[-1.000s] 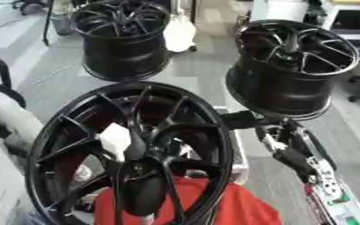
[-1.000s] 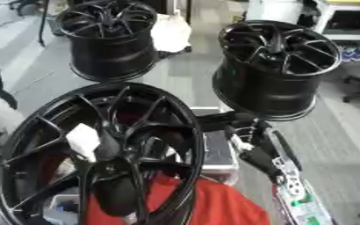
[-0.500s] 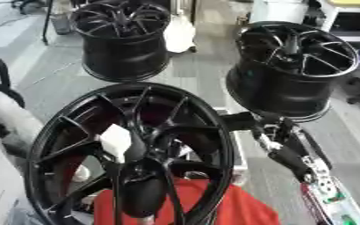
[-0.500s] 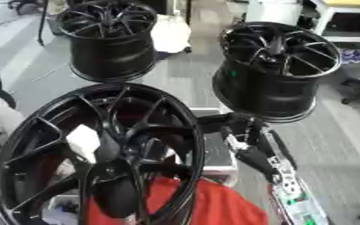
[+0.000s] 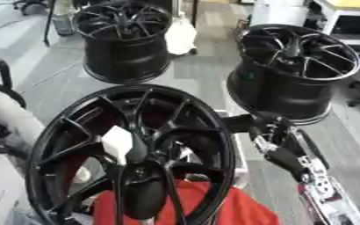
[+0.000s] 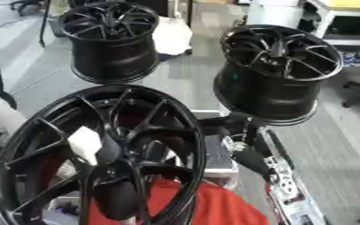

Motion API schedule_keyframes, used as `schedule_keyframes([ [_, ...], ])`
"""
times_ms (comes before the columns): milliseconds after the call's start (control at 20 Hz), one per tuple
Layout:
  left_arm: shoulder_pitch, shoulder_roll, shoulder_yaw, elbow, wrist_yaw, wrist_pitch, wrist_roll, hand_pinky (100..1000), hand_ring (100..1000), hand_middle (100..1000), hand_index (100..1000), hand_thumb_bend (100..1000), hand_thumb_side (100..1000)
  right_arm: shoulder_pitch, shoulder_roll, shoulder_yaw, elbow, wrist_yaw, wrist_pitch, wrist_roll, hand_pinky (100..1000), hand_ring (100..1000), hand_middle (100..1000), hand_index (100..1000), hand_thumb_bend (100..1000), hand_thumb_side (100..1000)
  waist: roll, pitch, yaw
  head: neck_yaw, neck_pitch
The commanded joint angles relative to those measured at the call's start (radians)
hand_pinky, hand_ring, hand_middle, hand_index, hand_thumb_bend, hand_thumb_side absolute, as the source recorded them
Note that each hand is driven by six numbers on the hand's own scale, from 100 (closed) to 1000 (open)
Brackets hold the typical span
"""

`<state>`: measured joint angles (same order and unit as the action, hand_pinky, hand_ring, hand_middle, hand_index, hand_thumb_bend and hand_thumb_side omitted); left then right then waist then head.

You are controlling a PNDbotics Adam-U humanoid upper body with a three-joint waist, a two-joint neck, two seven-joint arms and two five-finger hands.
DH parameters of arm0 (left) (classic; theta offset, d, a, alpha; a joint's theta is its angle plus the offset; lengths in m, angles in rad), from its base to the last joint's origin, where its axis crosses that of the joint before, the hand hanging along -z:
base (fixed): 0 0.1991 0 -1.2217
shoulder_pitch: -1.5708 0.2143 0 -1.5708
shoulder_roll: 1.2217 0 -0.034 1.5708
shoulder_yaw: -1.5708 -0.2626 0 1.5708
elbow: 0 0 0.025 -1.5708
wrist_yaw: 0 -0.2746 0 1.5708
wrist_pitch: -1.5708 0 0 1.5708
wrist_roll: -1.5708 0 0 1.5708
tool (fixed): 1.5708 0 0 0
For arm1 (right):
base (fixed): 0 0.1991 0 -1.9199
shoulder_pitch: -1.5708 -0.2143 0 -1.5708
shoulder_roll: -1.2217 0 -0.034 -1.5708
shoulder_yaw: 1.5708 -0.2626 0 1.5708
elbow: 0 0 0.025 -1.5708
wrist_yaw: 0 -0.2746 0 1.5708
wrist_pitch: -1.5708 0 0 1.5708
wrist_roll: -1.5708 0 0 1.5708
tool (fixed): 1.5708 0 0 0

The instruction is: Pull the pin out of the wheel hub.

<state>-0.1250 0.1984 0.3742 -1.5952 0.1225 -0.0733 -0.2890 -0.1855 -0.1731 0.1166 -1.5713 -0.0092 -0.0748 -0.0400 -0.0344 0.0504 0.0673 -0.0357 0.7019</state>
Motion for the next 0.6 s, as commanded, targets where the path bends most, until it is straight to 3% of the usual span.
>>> schedule_keyframes([
  [50,-0.01,0.003,0.005,-0.024,-0.021,0.016,0.007,576,603,657,823,100,838,-0.015,-0.012,-0.007,-0.029,0.007,-0.004,-0.003,651,647,686,798,264,220,0.004,-0.007,0.002,-0.001,-0.002],
  [600,-0.006,-0.006,-0.005,-0.039,-0.043,0.023,-0.006,578,602,655,807,100,824,-0.067,-0.057,-0.016,-0.075,0.029,0.008,0.019,661,665,707,803,245,201,0.002,-0.009,0.008,-0.003,-0.001],
])
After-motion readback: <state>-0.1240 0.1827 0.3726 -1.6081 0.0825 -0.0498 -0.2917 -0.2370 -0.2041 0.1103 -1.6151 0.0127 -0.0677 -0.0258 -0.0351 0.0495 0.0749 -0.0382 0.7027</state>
